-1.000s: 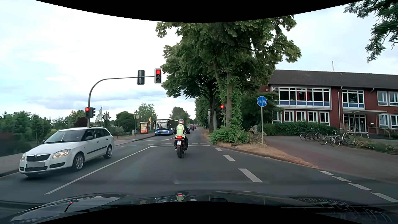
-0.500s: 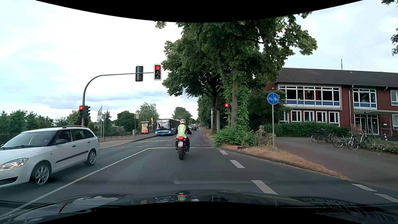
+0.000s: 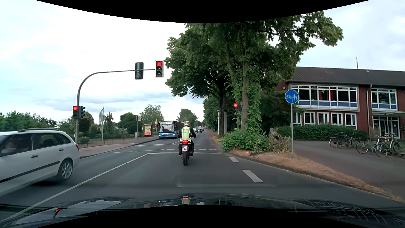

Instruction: Follow the waypoints while adhering to traffic rules and regulations

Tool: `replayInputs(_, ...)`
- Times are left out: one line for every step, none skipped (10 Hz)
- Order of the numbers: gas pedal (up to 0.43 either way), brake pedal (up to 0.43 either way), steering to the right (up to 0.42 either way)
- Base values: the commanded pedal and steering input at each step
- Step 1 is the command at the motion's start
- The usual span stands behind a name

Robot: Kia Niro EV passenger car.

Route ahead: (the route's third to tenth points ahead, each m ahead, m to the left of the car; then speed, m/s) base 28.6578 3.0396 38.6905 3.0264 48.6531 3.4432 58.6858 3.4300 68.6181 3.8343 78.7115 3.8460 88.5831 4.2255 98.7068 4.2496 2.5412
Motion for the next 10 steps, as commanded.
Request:
replayInputs(0.000,0.165,-0.043)
replayInputs(0.000,0.189,-0.043)
replayInputs(0.000,0.201,-0.043)
replayInputs(0.000,0.213,-0.042)
replayInputs(0.000,0.213,-0.041)
replayInputs(0.000,0.207,-0.041)
replayInputs(0.000,0.201,-0.041)
replayInputs(0.000,0.201,-0.040)
replayInputs(0.000,0.207,-0.038)
replayInputs(0.000,0.207,-0.033)
